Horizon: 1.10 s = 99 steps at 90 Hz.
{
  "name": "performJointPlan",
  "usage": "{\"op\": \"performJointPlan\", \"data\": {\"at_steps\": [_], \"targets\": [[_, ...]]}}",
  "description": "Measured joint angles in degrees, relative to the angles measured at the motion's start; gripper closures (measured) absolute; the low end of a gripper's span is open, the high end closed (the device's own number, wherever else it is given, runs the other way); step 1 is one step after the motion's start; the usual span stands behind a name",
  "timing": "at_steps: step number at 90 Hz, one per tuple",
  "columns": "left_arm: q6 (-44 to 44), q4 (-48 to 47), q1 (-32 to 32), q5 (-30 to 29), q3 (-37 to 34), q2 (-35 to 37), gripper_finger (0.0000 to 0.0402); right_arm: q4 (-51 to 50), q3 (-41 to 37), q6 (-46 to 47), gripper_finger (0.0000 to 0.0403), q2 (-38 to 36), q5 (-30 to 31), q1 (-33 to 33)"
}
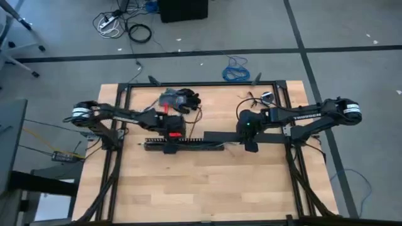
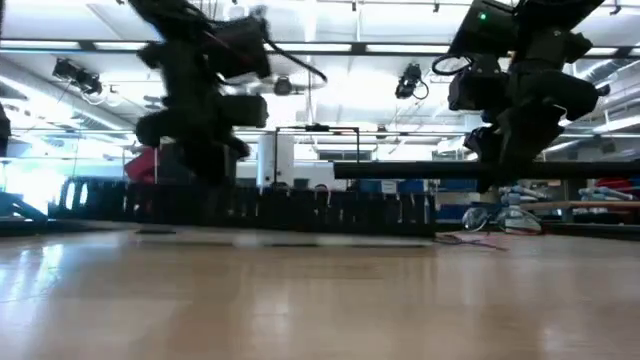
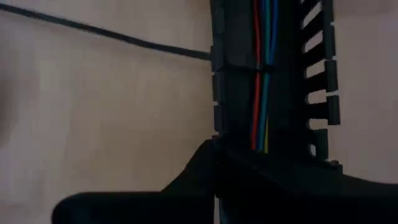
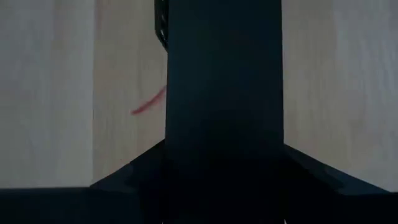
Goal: Ziptie cables
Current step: Close the black cable duct cover
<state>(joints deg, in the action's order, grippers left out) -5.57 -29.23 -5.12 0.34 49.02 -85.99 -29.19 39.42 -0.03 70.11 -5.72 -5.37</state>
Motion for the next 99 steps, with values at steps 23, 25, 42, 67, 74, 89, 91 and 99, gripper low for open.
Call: {"op": "performJointPlan", "data": {"at_steps": [23,25,42,67,74,89,91,99], "targets": [[5.16,12.46,0.0,1.89,-12.81,8.59,0.0401,6.98,0.52,1.56,0.0174,0.97,-3.39,0.03],[5.19,12.37,0.02,2.18,-13.19,8.51,0.0401,6.91,0.9,1.57,0.0174,1.33,-3.4,0.1],[3.02,11.4,0.39,3.76,-13.76,7.93,0.0401,7.48,5.56,1.1,0.0174,8.06,-3.58,1.38],[1.15,10.08,0.8,4.77,-13.51,7.97,0.0394,4.89,11.69,-2.44,0.0174,17.46,-3.77,1.95],[0.39,9.95,0.81,5.08,-13.51,7.97,0.0379,5.07,12.23,-3.05,0.0174,17.97,-3.97,1.92],[-1.63,10.45,0.94,5.17,-13.17,8.02,0.0327,4.65,12.35,-3.26,0.0174,17.68,-4.55,1.22],[-1.63,10.88,0.94,5.08,-13.1,8.02,0.0319,4.53,12.35,-3.26,0.0174,17.67,-4.56,1.19],[-0.24,11.64,0.94,5.02,-13.08,8.04,0.029,4.22,12.35,-3.08,0.0174,17.81,-4.43,1.14]]}}
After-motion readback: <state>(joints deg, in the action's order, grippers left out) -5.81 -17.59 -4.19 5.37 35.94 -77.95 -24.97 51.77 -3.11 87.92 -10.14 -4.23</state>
